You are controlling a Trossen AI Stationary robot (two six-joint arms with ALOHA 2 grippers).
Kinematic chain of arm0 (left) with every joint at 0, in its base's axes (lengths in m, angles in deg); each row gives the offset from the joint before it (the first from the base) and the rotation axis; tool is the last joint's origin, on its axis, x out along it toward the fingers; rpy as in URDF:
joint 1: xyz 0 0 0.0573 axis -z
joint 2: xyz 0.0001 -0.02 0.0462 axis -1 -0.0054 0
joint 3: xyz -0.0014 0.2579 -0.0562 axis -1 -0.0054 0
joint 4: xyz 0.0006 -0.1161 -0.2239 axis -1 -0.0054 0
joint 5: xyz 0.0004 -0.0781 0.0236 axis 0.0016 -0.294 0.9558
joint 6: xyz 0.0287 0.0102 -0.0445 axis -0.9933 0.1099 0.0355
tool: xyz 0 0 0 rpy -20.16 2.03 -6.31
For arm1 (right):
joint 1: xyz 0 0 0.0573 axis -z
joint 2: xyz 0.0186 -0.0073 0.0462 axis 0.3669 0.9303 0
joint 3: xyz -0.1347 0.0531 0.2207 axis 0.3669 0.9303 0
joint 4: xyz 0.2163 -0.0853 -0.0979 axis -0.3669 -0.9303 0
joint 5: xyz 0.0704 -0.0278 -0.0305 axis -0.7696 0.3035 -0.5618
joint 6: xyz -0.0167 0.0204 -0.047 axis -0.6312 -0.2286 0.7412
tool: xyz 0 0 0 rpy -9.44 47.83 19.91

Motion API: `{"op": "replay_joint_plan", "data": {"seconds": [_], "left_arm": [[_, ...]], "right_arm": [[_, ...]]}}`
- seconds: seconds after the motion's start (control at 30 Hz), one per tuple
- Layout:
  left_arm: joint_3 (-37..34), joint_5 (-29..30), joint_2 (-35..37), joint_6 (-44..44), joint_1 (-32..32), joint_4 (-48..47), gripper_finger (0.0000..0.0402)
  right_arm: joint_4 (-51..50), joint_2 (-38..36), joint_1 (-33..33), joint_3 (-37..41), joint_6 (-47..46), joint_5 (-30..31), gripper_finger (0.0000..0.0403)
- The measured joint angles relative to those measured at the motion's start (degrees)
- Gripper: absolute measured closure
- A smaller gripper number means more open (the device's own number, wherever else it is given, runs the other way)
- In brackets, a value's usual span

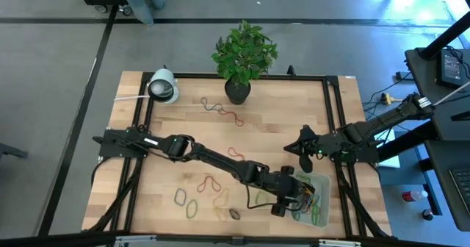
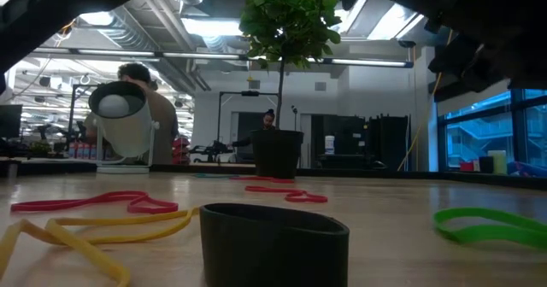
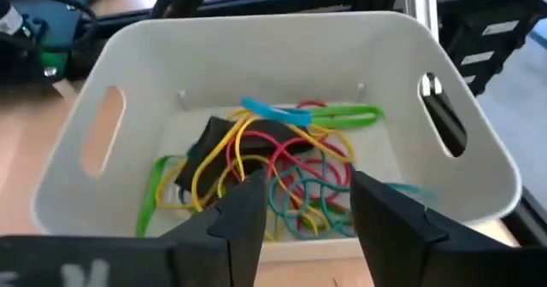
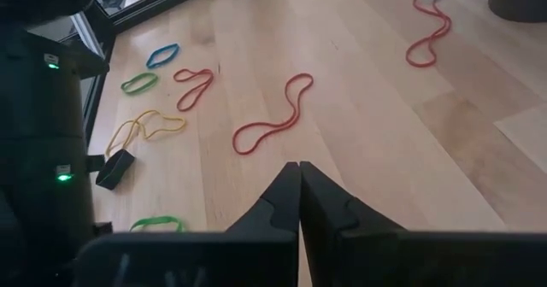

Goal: Pick and place rubber bands into bin
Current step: Put the red rubber band into the gray bin

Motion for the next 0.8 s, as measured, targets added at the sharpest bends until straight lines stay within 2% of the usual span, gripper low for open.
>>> {"op": "replay_joint_plan", "data": {"seconds": [0.27,0.37,0.47,0.63,0.8], "left_arm": [[0.0,2.0,5.9,0.2,-0.3,-6.5,0.0246],[0.0,4.8,9.2,-0.2,-0.6,-12.9,0.0263],[-1.2,4.2,12.3,0.0,-2.0,-19.7,0.0292],[-11.3,2.2,18.9,-0.3,-4.4,-21.3,0.0352],[-29.2,2.1,29.3,0.0,-6.1,-13.6,0.0394]], "right_arm": [[-0.5,0.0,0.0,0.0,-0.1,0.0,0.0398],[-0.8,0.0,0.0,0.0,-0.1,0.0,0.0398],[-0.9,0.0,0.0,0.0,-0.1,0.0,0.0398],[-1.1,0.0,0.0,0.0,-0.1,0.0,0.0398],[-1.5,0.0,0.0,0.0,-0.2,0.0,0.0398]]}}
